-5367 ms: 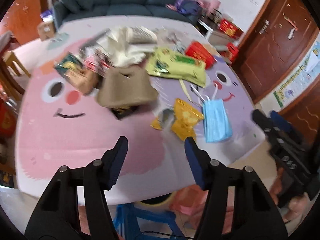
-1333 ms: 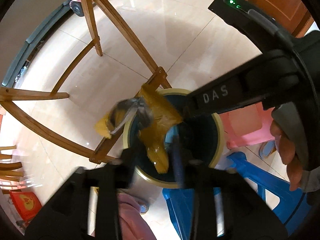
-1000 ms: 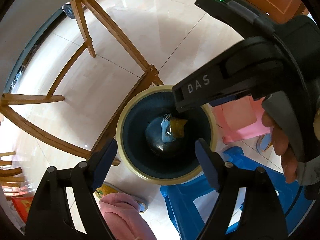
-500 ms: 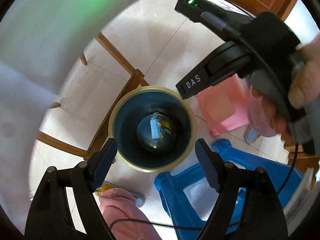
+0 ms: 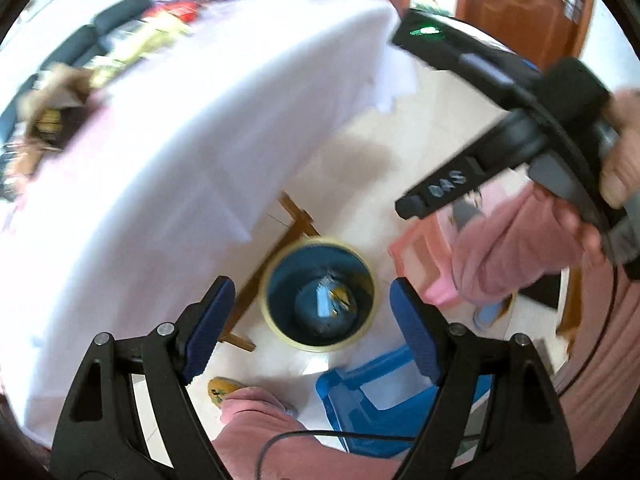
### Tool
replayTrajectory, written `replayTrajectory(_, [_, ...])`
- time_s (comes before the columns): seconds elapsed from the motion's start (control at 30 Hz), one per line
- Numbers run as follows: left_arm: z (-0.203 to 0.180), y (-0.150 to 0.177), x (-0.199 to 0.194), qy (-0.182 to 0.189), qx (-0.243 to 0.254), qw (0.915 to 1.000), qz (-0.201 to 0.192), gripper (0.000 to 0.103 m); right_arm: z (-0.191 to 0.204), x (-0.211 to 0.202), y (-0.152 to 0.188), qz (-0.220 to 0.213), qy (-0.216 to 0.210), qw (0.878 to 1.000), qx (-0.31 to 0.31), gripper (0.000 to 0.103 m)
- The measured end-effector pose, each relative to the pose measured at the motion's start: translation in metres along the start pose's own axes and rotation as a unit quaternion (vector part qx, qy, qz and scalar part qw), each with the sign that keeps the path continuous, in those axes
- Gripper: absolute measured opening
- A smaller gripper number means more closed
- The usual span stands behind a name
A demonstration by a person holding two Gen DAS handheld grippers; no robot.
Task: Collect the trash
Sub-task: 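Raise both tools back over the table toward the trash pile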
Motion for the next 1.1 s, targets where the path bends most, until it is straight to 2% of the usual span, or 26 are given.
replayTrajectory(0.13, [0.027, -0.016, -0.048, -0.029, -0.035, 0.9983, -0.035, 0.078, 0.036, -0.059, -0.006, -0.053, -0.034, 0.997, -0.033, 0.060])
replayTrajectory(0.3, [0.061, -0.036, -0.098, -0.059, -0.074, 0.9935, -0.063, 0.078, 0.069, -0.129, -0.032, -0.122, -0.064, 0.989, -0.061, 0.060])
replayTrajectory(0.43, [0.099, -0.055, -0.129, -0.084, -0.102, 0.9880, -0.080, 0.078, 0.091, -0.169, -0.058, -0.161, -0.072, 0.981, -0.080, 0.060])
replayTrajectory(0.6, [0.161, -0.077, -0.148, -0.091, -0.160, 0.9791, -0.087, 0.078, 0.118, -0.201, -0.094, -0.202, -0.067, 0.971, -0.106, 0.060])
replayTrajectory(0.73, [0.222, -0.086, -0.152, -0.107, -0.220, 0.9663, -0.081, 0.078, 0.136, -0.209, -0.129, -0.216, -0.065, 0.966, -0.125, 0.060])
replayTrajectory(0.9, [0.301, -0.081, -0.138, -0.124, -0.285, 0.9485, -0.061, 0.078, 0.173, -0.207, -0.194, -0.224, -0.073, 0.960, -0.150, 0.060])
replayTrajectory(1.1, [0.384, -0.067, -0.107, -0.112, -0.376, 0.9195, -0.026, 0.077, 0.242, -0.179, -0.266, -0.211, -0.077, 0.955, -0.194, 0.060])
Point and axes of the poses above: each gripper's, at about its wrist camera, not at the fingertips, and x roughly the way its jaws point, z to its left, y to its underside, the point moved 6 cm from there along x, roughly the way its jaws point
